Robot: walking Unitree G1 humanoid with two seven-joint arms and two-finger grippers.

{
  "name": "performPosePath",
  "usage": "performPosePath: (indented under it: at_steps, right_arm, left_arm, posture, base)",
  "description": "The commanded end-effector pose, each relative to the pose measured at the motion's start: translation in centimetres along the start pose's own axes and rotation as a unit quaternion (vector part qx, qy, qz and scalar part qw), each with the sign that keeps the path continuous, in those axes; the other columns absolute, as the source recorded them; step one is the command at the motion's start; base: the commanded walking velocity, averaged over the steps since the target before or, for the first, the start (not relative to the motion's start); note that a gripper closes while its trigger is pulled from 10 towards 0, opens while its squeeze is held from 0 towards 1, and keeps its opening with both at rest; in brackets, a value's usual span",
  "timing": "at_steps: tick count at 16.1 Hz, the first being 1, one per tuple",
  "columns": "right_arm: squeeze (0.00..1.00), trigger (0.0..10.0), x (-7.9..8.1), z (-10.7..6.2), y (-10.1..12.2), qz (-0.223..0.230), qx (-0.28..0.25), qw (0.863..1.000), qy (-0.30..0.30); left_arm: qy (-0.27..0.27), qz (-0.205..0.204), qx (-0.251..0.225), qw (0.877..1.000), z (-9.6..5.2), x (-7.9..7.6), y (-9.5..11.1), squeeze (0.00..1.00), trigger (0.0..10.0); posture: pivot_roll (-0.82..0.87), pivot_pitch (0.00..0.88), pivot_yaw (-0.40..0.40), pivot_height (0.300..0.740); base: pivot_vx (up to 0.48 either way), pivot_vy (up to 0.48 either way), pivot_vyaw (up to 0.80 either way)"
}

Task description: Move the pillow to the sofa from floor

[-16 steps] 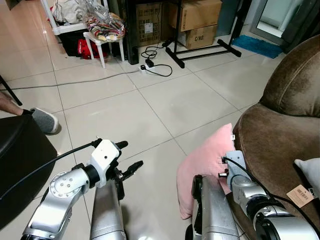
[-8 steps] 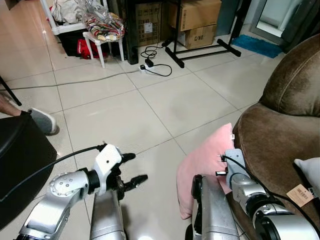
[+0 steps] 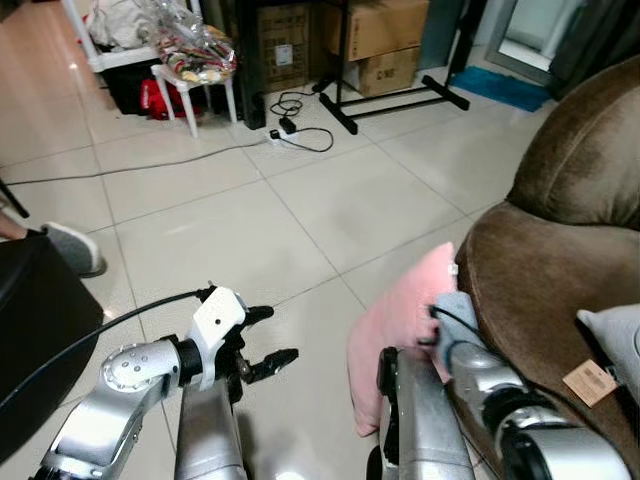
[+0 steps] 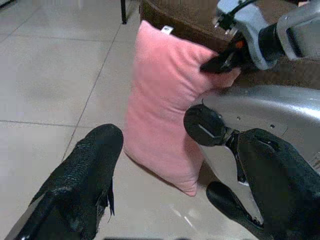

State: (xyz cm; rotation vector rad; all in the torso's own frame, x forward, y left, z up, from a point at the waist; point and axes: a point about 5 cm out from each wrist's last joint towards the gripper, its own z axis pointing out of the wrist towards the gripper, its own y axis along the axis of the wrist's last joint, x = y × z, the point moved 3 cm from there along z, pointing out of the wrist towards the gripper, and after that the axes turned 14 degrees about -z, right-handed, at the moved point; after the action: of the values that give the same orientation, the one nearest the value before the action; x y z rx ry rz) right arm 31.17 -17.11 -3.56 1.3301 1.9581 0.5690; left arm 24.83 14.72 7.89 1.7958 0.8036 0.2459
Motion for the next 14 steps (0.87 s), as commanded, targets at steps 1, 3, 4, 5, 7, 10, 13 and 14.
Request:
performPosePath:
  at_steps: [1, 3, 4, 5, 7, 10, 13, 14]
  right_arm:
    - [0.00, 0.0, 0.6, 0.0, 3.1, -0.008, -0.069, 0.997, 0.022]
    - [0.00, 0.0, 1.8, -0.9, 7.8, 0.020, -0.194, 0.979, 0.065]
    - [0.00, 0.0, 2.1, -1.4, 9.3, 0.034, -0.237, 0.968, 0.081]
    - [0.00, 0.0, 1.9, -2.9, 11.7, 0.059, -0.307, 0.945, 0.095]
    - [0.00, 0.0, 1.0, -4.6, 13.4, 0.086, -0.362, 0.924, 0.090]
    - [0.00, 0.0, -1.6, -8.3, 15.3, 0.151, -0.431, 0.888, 0.062]
    - [0.00, 0.0, -7.3, -15.2, 18.1, 0.205, -0.507, 0.837, -0.008]
    - [0.00, 0.0, -10.6, -17.1, 19.2, 0.195, -0.524, 0.827, -0.063]
  left_arm:
    - [0.010, -0.001, -0.008, 1.000, -0.3, 0.1, 0.2, 0.00, 10.0]
    - [0.034, 0.001, -0.024, 0.999, -0.6, 0.4, 0.4, 0.00, 10.0]
    - [0.041, 0.003, -0.028, 0.999, -0.7, 0.5, 0.4, 0.00, 10.0]
    - [0.057, 0.007, -0.037, 0.998, -0.9, 0.8, 0.7, 0.00, 10.0]
    - [0.078, 0.010, -0.051, 0.996, -1.2, 1.0, 1.0, 0.00, 10.0]
    - [0.135, 0.026, -0.079, 0.987, -2.0, 2.2, 1.6, 0.00, 10.0]
    - [0.231, 0.053, -0.155, 0.959, -2.9, 3.7, 4.6, 0.00, 10.0]
    - [0.242, 0.064, -0.180, 0.951, -2.8, 3.8, 6.1, 0.00, 10.0]
  posture:
    - [0.03, 0.000, -0.015, 0.455]
    - [0.04, 0.000, -0.022, 0.455]
    - [0.04, 0.000, -0.024, 0.455]
    - [0.04, 0.000, -0.028, 0.455]
    - [0.05, 0.000, -0.028, 0.455]
    - [0.04, 0.000, -0.015, 0.455]
    - [0.03, 0.000, -0.001, 0.455]
    - [0.03, 0.000, -0.004, 0.455]
  base:
    - [0.000, 0.000, 0.00]
    - [0.000, 0.000, 0.00]
    - [0.000, 0.000, 0.00]
    - [0.000, 0.000, 0.00]
    - [0.000, 0.000, 0.00]
    - [0.000, 0.000, 0.00]
    - [0.000, 0.000, 0.00]
    - [0.000, 0.000, 0.00]
